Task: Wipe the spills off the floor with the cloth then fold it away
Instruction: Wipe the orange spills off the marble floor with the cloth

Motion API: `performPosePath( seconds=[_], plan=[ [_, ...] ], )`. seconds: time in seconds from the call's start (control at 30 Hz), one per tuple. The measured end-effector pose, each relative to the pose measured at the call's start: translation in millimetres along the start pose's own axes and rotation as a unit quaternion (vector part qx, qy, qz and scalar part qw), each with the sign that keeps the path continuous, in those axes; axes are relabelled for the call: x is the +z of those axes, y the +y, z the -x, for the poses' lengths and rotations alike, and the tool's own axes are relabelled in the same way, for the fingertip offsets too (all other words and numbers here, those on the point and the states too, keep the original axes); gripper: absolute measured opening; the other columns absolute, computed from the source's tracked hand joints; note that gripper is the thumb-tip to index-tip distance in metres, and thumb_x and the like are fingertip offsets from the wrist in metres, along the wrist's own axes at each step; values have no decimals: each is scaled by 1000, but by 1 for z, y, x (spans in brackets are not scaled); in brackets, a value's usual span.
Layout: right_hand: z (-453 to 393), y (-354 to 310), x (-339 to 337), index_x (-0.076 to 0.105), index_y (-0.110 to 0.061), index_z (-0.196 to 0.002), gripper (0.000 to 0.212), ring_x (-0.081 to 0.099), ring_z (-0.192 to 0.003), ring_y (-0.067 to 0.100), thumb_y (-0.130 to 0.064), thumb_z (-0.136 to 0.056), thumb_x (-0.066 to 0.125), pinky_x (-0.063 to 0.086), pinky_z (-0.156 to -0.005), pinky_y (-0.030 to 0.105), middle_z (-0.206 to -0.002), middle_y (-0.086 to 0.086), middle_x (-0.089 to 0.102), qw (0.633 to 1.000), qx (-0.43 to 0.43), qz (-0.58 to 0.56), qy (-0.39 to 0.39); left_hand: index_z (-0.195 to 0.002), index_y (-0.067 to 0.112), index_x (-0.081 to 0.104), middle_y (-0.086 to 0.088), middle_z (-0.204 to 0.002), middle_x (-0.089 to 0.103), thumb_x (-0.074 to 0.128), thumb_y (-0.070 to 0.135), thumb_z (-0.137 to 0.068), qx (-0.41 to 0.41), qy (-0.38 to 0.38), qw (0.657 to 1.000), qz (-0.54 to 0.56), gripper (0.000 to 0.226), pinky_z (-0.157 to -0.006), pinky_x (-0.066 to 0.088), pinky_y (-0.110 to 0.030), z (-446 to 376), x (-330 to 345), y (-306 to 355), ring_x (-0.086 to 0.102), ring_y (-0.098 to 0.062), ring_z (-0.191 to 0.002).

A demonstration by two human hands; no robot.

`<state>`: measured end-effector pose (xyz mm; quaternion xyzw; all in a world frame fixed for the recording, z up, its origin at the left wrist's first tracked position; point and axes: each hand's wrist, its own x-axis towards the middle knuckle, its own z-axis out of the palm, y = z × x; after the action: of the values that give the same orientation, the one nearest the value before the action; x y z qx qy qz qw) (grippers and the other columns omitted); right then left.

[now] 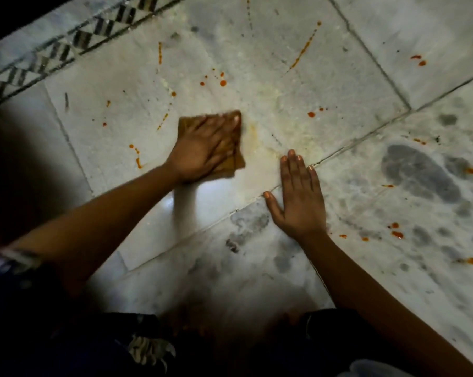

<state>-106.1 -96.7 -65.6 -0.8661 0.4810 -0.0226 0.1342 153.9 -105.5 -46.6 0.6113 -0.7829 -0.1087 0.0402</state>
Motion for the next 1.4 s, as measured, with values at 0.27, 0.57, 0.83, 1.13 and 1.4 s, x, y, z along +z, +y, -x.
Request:
performPosePath(
  seconds=[0.27, 0.57, 0.83, 1.13, 1.4],
  plan=[
    [0, 0, 0, 20, -5, -148, 73, 14, -144, 21, -51, -92, 28, 4, -117, 34, -156, 12, 17, 1000, 1, -11, 2, -144, 8, 32, -13, -148, 36, 34, 40, -94, 86, 6, 996, 12, 59, -113, 11, -34, -22, 14, 52, 33, -23, -137],
    [2, 0, 0, 14, -5, -149, 74, 10, -145, 21, -51, -92, 26, 3, -117, 34, -157, 11, 12, 1000, 3, 1, -13, -143, 17, 35, -7, -149, 37, 25, 42, -88, -90, 28, 994, 47, 62, -112, 13, -38, -52, -3, 27, 33, -24, -138],
    [0, -1, -3, 19, -4, -148, 73, 15, -144, 23, -50, -91, 27, 5, -116, 34, -156, 13, 17, 1000, -1, 7, -12, -141, 19, 39, -5, -146, 41, 28, 38, -91, 22, 24, 998, 46, 55, -111, 12, -35, 26, 11, 23, 37, -22, -135],
    [0, -8, -5, 12, -7, -149, 76, 9, -145, 22, -52, -89, 19, 0, -116, 33, -157, 11, 9, 1000, 7, 9, -14, -147, 23, 24, 0, -154, 27, 32, 42, -91, -75, 30, 995, 55, 60, -113, 2, -33, 31, 10, 41, 20, -15, -142],
    [-22, -58, 5, 13, -5, -149, 73, 10, -145, 23, -50, -92, 17, -1, -115, 30, -157, 13, 10, 996, -83, -7, -19, -149, 22, 17, -1, -155, 23, 18, 54, -88, -283, 76, 954, 60, 69, -114, 3, -41, 112, 3, -33, 18, -19, -144]
  ],
)
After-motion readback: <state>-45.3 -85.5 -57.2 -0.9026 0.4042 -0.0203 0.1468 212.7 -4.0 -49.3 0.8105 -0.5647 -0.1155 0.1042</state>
